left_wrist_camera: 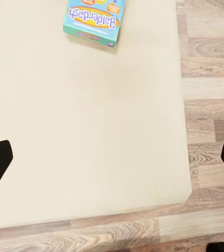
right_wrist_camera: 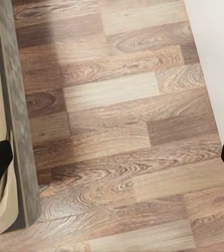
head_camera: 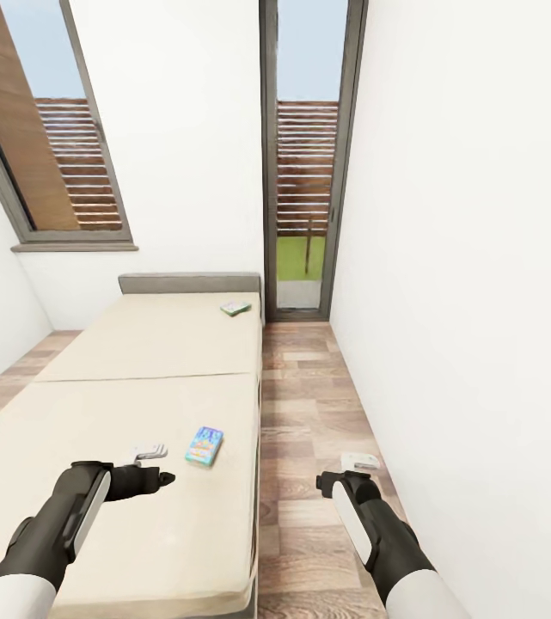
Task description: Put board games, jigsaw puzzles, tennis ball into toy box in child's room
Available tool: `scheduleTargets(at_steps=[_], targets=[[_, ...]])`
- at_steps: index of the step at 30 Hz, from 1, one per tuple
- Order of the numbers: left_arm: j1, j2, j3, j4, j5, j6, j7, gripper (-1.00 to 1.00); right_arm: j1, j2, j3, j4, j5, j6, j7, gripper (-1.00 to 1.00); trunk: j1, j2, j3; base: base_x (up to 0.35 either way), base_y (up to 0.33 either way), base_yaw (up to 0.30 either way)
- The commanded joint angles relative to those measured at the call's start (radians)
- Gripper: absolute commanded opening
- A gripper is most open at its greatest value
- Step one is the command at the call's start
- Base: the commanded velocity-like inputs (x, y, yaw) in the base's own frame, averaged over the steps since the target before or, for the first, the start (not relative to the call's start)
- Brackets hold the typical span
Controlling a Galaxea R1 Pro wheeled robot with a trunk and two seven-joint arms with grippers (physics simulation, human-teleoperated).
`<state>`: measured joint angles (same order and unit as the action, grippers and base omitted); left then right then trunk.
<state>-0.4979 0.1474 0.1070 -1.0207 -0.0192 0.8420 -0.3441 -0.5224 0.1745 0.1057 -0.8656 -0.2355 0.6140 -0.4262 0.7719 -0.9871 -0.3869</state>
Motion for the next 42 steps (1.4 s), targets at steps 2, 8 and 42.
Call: scheduleTargets(at_steps=[2, 8, 42], targets=[[-0.001, -0.001, 0.001, -0.001, -0.002, 0.005, -0.004, 1.00, -0.001, 0.000, 0.002, -0.001, -0.010, 0.002, -0.009, 1.00, 0.000, -0.001, -0.001, 0.033, 0.000, 0.000], [0.000, 0.000, 0.000, -0.001, -0.002, 0.005, -0.001, 1.00, -0.001, 0.000, 0.002, -0.001, -0.010, 0.002, -0.009, 1.00, 0.000, -0.001, -0.001, 0.123, 0.000, 0.000], [-0.001, -0.003, -0.003, -0.001, -0.008, 0.006, 0.003, 1.00, -0.001, 0.000, 0.002, -0.001, -0.010, 0.002, -0.009, 1.00, 0.000, -0.001, -0.001, 0.104, -0.043, 0.000]])
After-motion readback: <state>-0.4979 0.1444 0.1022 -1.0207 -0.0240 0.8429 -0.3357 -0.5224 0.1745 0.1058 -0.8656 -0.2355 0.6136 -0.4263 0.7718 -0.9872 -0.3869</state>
